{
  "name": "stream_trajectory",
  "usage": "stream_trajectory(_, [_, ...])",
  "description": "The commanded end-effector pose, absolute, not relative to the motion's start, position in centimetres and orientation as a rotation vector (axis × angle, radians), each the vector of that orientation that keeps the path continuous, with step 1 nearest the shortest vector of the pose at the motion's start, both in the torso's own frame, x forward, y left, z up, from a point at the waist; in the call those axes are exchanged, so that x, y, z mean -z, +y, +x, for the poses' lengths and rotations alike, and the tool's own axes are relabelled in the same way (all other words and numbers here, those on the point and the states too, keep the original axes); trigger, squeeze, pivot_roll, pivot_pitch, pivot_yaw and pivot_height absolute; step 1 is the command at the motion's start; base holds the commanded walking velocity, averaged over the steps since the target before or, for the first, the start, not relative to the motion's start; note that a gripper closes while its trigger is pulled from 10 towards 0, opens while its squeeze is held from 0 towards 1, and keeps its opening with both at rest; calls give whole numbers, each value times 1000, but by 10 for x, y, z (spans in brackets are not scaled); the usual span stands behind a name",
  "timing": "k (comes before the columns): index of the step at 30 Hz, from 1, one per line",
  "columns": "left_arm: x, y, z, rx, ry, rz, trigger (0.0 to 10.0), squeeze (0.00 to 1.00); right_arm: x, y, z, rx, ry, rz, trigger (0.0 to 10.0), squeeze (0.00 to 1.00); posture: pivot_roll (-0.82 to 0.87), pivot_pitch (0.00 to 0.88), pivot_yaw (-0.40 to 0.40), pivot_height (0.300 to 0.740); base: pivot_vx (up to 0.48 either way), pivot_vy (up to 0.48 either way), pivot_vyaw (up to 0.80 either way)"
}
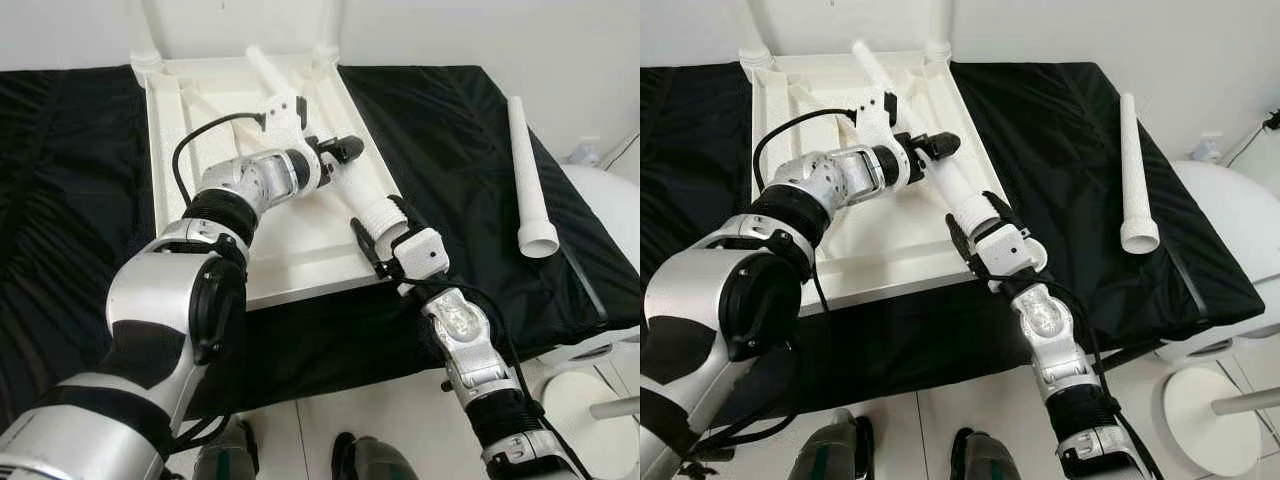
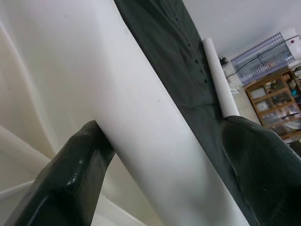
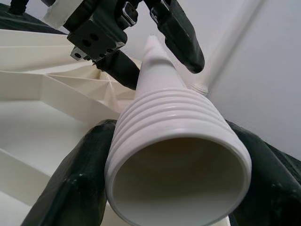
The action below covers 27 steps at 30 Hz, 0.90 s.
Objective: Building children table
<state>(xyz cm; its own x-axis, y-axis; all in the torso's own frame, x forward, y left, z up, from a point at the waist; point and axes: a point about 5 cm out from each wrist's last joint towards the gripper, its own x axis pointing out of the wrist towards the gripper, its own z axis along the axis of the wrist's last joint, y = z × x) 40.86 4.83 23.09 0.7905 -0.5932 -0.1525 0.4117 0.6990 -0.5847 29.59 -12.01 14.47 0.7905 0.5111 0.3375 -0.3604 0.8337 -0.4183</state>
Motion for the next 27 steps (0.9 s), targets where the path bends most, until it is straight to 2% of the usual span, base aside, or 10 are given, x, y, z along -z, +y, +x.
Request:
stream_trajectory(1, [-238,35,406,616,356,-580,10000,0,-142,-112,291,-533,-469,-371,10000,0,7,88,-57,740,0,0,0])
stream_trajectory(6, [-240,34,407,618,352,-596,10000,0,-141,-112,290,-536,-467,-378,10000,0,5,88,-54,740,0,0,0])
stream_trajectory(7, [-242,33,407,624,347,-612,7961,0,-140,-112,290,-539,-465,-382,10000,0,5,88,-53,740,0,0,0])
stream_trajectory(10, [-243,33,407,629,343,-624,7961,0,-139,-112,290,-540,-463,-384,10000,0,5,88,-53,740,0,0,0])
stream_trajectory(11, [-244,33,407,631,344,-635,3255,0,-139,-112,289,-543,-464,-387,10000,0,3,88,-53,740,0,0,0])
stream_trajectory(12, [-244,33,407,631,344,-635,3255,0,-139,-112,289,-543,-464,-387,10000,0,3,88,-53,740,0,0,0])
stream_trajectory(14, [-246,32,407,631,343,-647,0,0,-138,-112,289,-546,-466,-394,10000,0,2,89,-54,740,0,0,0])
stream_trajectory(27, [-253,30,406,654,333,-697,0,0,-136,-115,291,-551,-443,-398,10000,0,1,97,-57,740,0,0,0])
